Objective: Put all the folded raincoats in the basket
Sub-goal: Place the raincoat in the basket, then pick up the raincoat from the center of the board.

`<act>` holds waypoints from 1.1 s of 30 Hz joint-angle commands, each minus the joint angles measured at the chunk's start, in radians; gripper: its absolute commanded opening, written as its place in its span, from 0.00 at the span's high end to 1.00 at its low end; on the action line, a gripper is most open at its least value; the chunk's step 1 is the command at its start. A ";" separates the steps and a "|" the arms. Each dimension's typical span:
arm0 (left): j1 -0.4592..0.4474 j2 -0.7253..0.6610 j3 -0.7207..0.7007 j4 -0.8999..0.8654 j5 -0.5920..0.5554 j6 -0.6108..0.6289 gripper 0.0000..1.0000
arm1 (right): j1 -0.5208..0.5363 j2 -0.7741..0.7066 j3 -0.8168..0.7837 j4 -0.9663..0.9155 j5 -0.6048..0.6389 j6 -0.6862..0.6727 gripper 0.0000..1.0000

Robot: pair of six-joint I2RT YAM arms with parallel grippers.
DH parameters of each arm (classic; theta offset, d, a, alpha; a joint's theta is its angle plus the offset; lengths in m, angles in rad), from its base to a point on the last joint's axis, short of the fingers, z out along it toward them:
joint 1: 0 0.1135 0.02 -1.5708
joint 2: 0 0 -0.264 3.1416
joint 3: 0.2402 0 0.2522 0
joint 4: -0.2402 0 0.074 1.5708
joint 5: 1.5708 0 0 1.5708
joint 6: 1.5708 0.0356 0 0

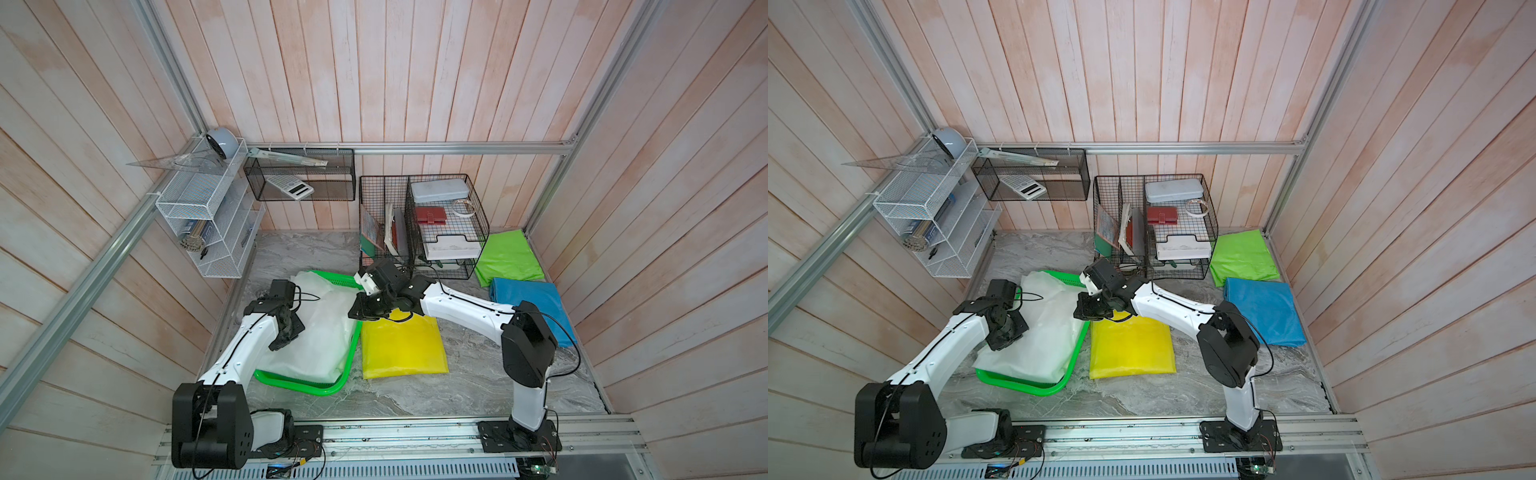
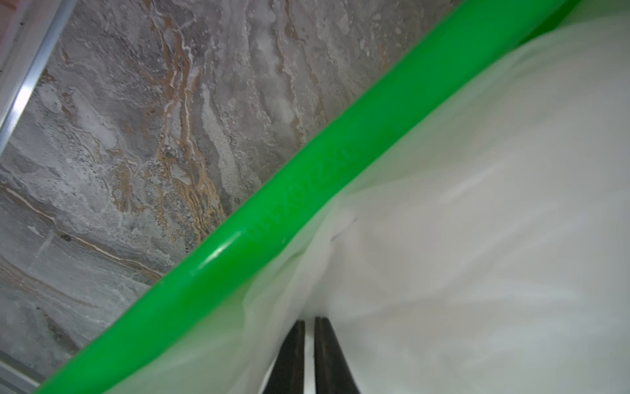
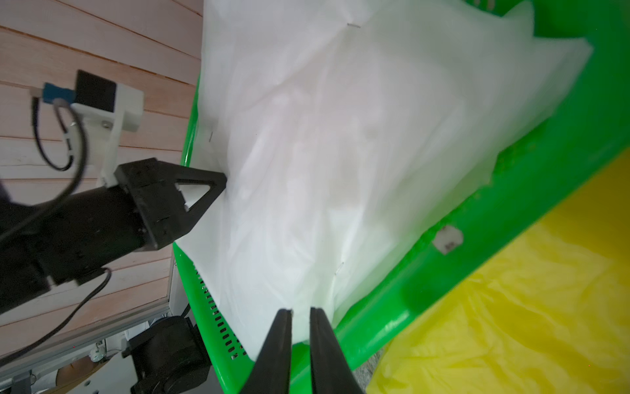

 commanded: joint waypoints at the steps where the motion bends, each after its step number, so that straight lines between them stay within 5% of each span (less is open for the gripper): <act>1: -0.003 0.001 -0.014 0.041 0.006 -0.011 0.88 | -0.019 -0.101 -0.047 -0.036 0.034 -0.027 0.82; 12: -0.003 -0.170 0.168 -0.013 0.109 0.048 0.72 | -0.150 -0.422 -0.346 -0.081 0.096 -0.067 0.68; 16: -0.012 -0.245 0.234 0.016 0.277 0.058 0.68 | -0.260 -0.572 -0.535 -0.112 0.109 -0.076 0.60; 22: -0.148 -0.250 0.245 0.047 0.351 0.037 0.67 | -0.330 -0.746 -0.843 -0.063 0.196 -0.040 0.46; 27: -0.253 -0.239 0.178 0.119 0.346 0.001 0.67 | -0.337 -0.761 -0.938 -0.046 0.206 -0.024 0.41; 33: -0.274 -0.220 0.143 0.120 0.306 0.040 0.67 | -0.339 -0.675 -0.964 -0.025 0.151 -0.012 0.39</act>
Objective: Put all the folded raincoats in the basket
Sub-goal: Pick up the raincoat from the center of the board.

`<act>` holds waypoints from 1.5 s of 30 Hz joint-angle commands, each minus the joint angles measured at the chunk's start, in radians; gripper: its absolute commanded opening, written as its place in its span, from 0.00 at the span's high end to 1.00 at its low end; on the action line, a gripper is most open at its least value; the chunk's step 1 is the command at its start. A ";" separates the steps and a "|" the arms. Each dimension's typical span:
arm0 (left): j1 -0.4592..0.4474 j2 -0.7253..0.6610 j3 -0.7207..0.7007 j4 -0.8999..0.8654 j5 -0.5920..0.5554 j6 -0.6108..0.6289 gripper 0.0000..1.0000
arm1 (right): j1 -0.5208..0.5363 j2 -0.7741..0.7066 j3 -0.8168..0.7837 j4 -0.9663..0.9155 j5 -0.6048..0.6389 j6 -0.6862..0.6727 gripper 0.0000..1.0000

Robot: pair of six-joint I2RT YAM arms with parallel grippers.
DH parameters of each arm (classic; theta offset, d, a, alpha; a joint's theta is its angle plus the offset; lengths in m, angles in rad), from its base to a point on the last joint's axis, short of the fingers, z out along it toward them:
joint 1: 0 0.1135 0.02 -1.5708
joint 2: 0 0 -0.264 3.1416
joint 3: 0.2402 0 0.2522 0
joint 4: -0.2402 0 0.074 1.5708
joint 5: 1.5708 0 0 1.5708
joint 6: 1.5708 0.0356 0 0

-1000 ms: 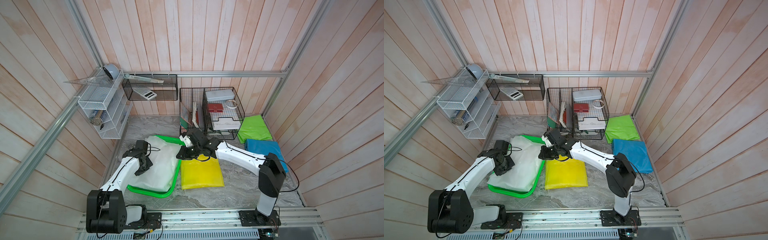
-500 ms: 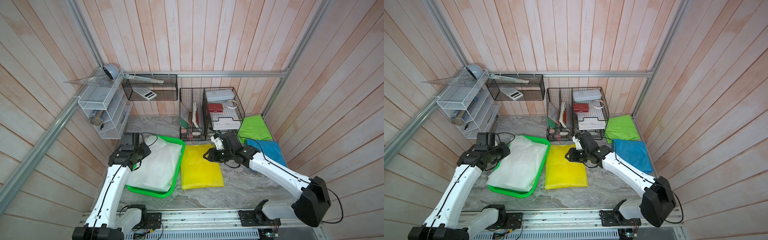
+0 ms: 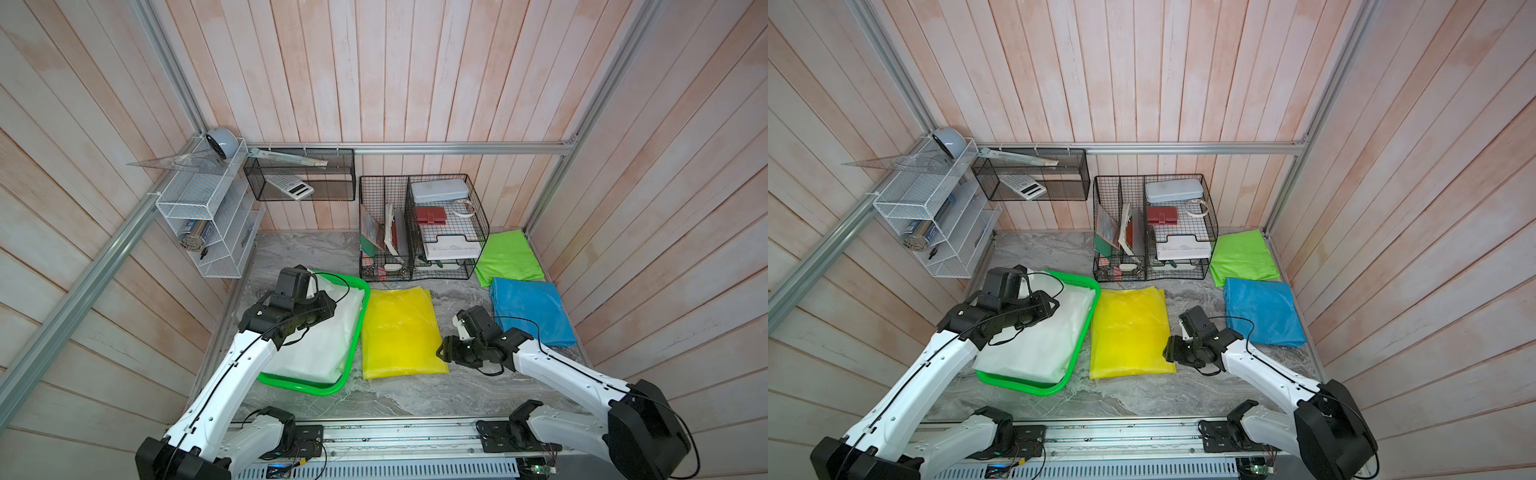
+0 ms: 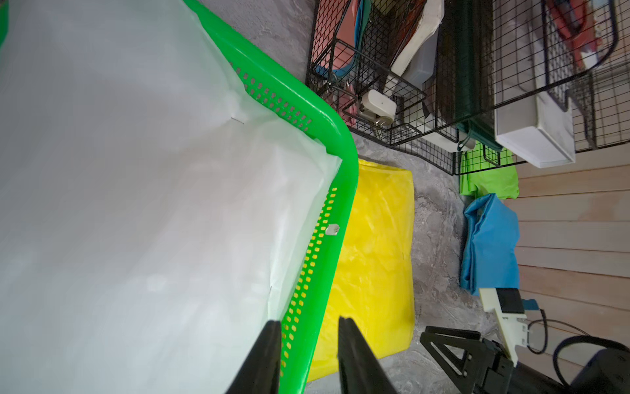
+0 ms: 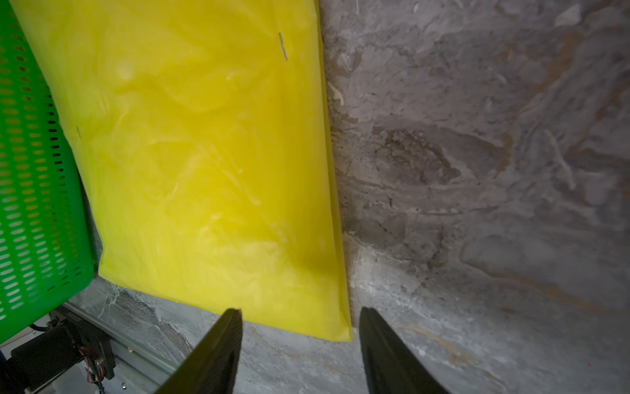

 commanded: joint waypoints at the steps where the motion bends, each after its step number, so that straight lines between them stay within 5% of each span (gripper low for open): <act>1: -0.002 0.001 -0.022 0.034 -0.023 0.016 0.67 | -0.006 0.060 -0.007 0.034 -0.041 -0.003 0.39; 7: -0.005 -0.001 -0.040 0.066 -0.009 0.004 0.67 | -0.009 0.209 0.033 0.041 -0.110 -0.044 0.44; 15: -0.006 -0.007 -0.029 0.054 -0.014 0.005 0.67 | -0.010 0.230 0.031 0.057 -0.128 -0.048 0.60; 21: -0.010 -0.004 -0.028 0.061 0.002 -0.006 0.68 | -0.026 0.210 0.023 0.048 -0.132 -0.045 0.99; 30: -0.146 0.032 0.033 0.099 0.032 -0.033 0.69 | -0.085 0.005 -0.015 -0.144 -0.113 -0.070 1.00; 35: -0.310 0.127 0.078 0.138 -0.049 -0.077 0.68 | -0.097 -0.110 -0.016 -0.359 0.037 -0.063 1.00; 40: -0.454 0.302 0.160 0.170 -0.124 -0.103 0.68 | -0.101 -0.239 -0.065 -0.426 0.054 0.056 1.00; 45: -0.506 0.464 0.233 0.207 -0.165 -0.141 0.67 | -0.101 -0.414 -0.121 -0.451 0.105 0.186 1.00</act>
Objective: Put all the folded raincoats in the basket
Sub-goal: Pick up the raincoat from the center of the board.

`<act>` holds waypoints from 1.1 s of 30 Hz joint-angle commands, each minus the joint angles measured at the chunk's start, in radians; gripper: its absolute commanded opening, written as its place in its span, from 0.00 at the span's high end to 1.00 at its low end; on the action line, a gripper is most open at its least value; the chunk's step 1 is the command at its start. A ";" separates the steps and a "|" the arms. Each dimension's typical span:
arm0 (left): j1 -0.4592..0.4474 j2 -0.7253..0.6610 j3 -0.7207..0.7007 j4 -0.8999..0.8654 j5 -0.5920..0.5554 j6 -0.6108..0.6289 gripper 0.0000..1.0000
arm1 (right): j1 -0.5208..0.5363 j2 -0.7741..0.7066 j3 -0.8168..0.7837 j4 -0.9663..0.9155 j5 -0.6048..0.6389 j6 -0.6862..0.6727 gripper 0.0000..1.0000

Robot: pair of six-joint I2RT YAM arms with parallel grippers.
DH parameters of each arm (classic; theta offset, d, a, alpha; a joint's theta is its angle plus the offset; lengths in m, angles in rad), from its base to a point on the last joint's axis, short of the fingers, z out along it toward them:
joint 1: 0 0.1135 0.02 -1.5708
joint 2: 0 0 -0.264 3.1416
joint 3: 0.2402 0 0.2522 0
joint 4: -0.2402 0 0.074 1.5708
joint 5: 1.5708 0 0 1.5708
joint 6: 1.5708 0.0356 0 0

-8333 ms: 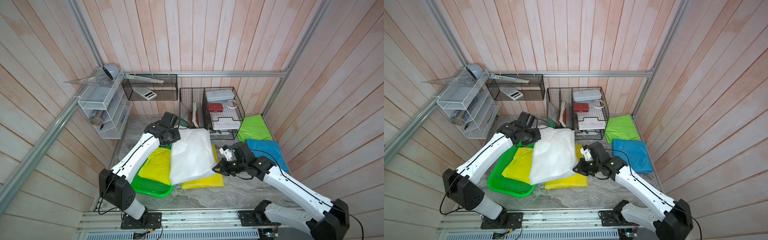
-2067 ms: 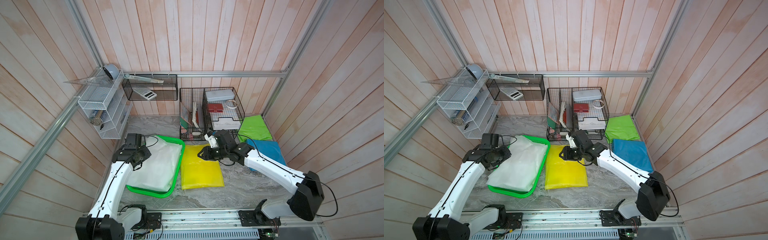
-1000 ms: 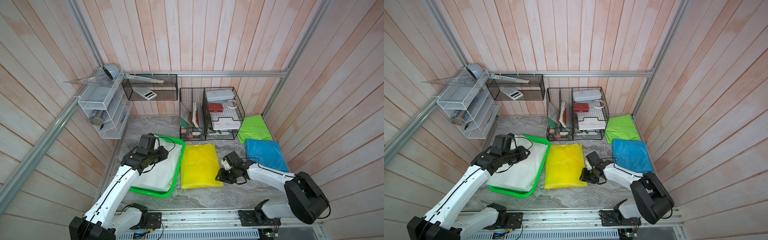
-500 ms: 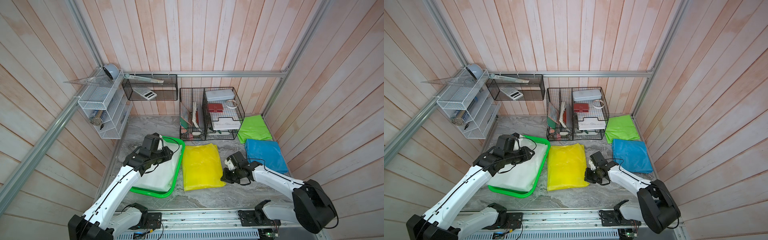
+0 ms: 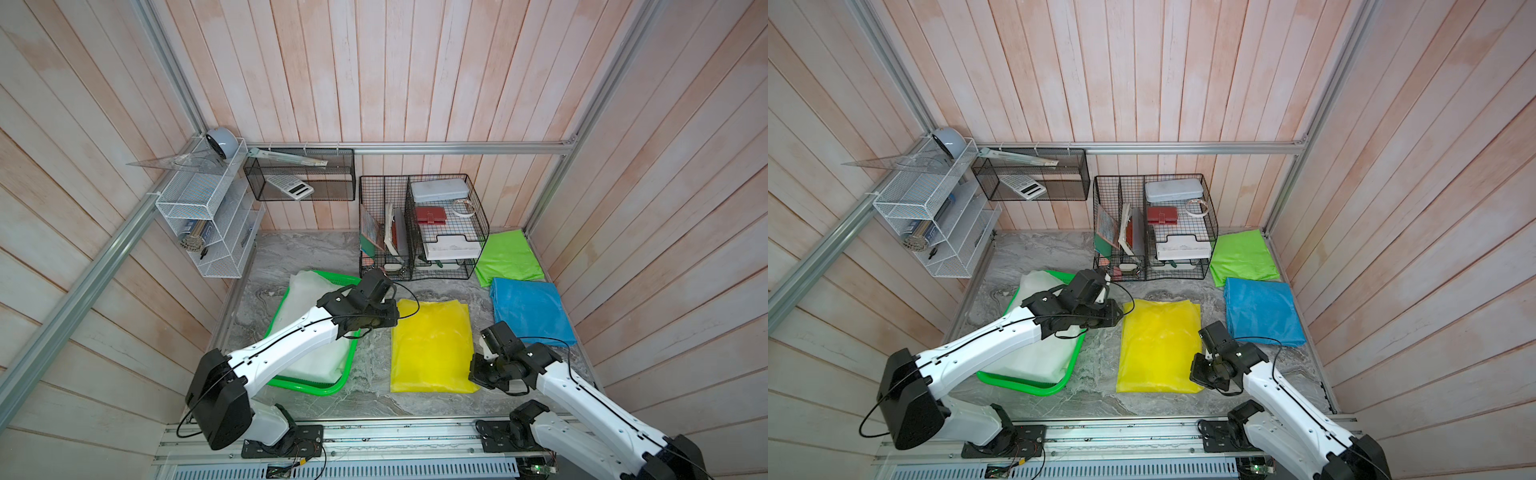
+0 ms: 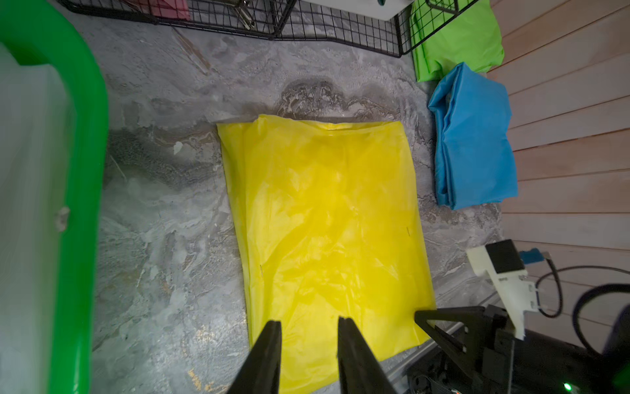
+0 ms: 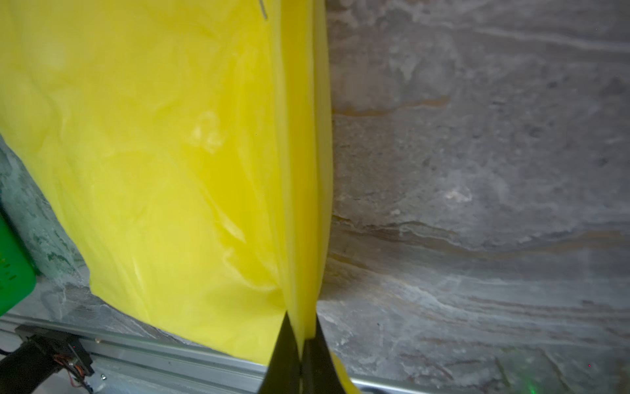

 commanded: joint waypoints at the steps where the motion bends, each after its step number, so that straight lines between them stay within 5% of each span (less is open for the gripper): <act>1: -0.009 0.088 0.055 0.039 -0.064 -0.043 0.66 | -0.005 -0.109 -0.031 -0.066 0.059 0.098 1.00; 16: -0.009 0.525 0.340 0.005 -0.097 0.035 0.48 | -0.007 -0.164 -0.052 -0.116 0.052 0.061 1.00; 25: 0.027 0.587 0.338 0.046 -0.049 0.055 0.25 | -0.006 -0.148 -0.069 -0.091 0.045 0.049 1.00; 33: 0.029 0.657 0.385 0.007 -0.051 0.061 0.27 | -0.006 -0.128 -0.076 -0.065 0.037 0.051 1.00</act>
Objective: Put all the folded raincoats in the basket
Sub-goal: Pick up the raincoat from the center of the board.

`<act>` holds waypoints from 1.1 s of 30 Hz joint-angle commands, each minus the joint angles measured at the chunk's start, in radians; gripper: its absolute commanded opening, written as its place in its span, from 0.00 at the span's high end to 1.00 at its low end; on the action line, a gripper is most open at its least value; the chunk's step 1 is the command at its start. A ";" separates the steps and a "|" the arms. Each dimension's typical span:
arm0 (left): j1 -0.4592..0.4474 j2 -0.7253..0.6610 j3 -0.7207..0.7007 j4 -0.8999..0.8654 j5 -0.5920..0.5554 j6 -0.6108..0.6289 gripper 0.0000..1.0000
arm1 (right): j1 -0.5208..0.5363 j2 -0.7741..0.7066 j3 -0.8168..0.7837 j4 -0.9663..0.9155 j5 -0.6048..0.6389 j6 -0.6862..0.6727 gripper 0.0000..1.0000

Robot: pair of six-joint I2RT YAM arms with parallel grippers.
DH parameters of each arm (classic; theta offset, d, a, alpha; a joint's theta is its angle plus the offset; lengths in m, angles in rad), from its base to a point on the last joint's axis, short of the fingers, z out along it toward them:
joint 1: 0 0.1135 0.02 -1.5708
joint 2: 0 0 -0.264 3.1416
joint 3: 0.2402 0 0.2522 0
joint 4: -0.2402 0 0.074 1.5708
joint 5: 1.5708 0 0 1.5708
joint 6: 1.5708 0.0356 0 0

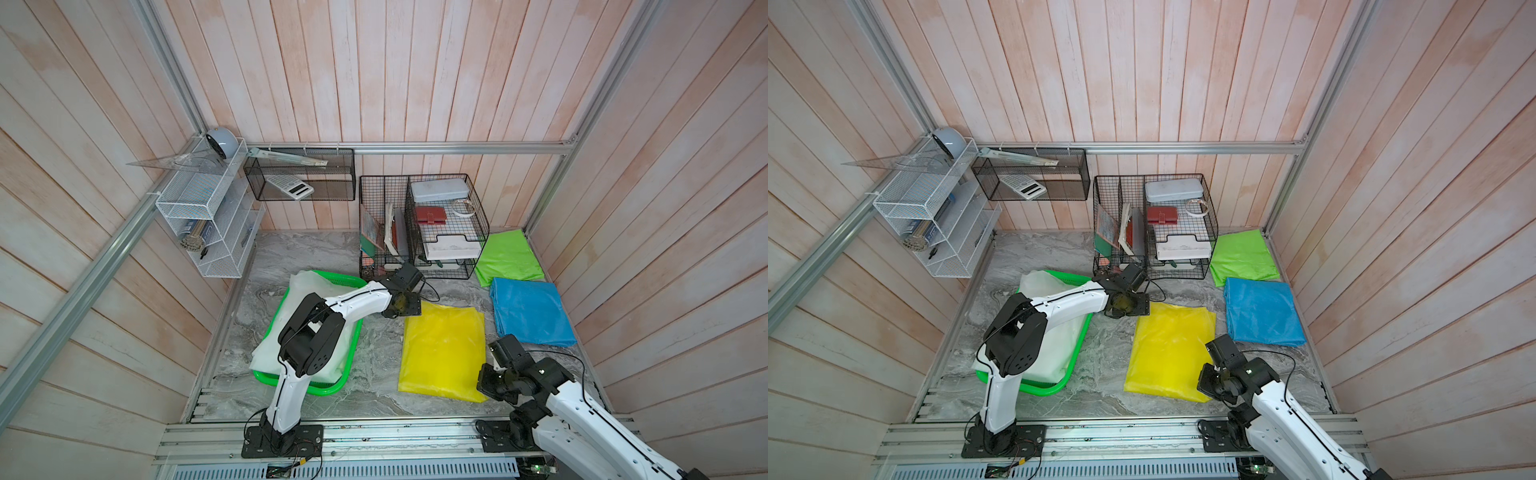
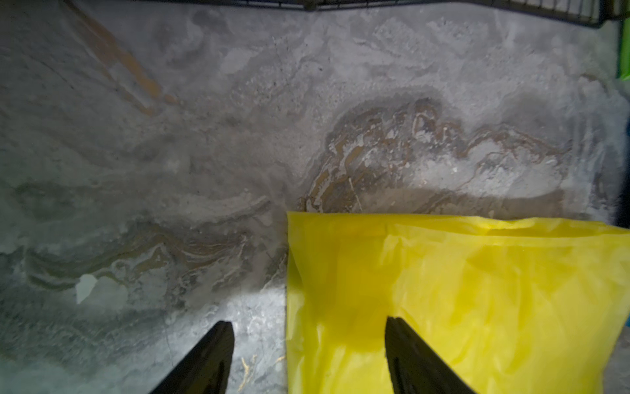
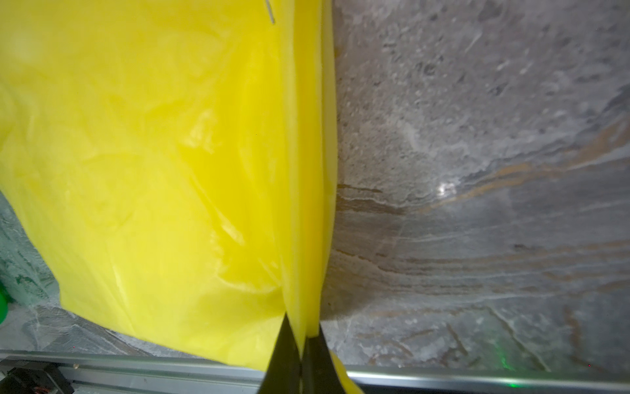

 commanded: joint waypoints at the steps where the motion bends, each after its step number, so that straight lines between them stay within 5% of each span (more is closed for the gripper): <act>1: -0.015 0.057 0.038 -0.029 -0.003 0.013 0.28 | -0.006 0.002 -0.013 0.014 -0.013 -0.004 1.00; 14: -0.037 0.148 0.113 -0.051 0.014 0.003 0.43 | -0.006 0.010 -0.023 0.032 -0.027 -0.010 1.00; 26: -0.033 0.143 0.121 -0.049 -0.025 -0.003 0.98 | -0.006 0.024 -0.027 0.054 -0.043 -0.010 1.00; 33: -0.032 0.097 0.131 -0.079 -0.071 0.010 1.00 | -0.005 0.022 -0.010 0.055 -0.065 -0.013 1.00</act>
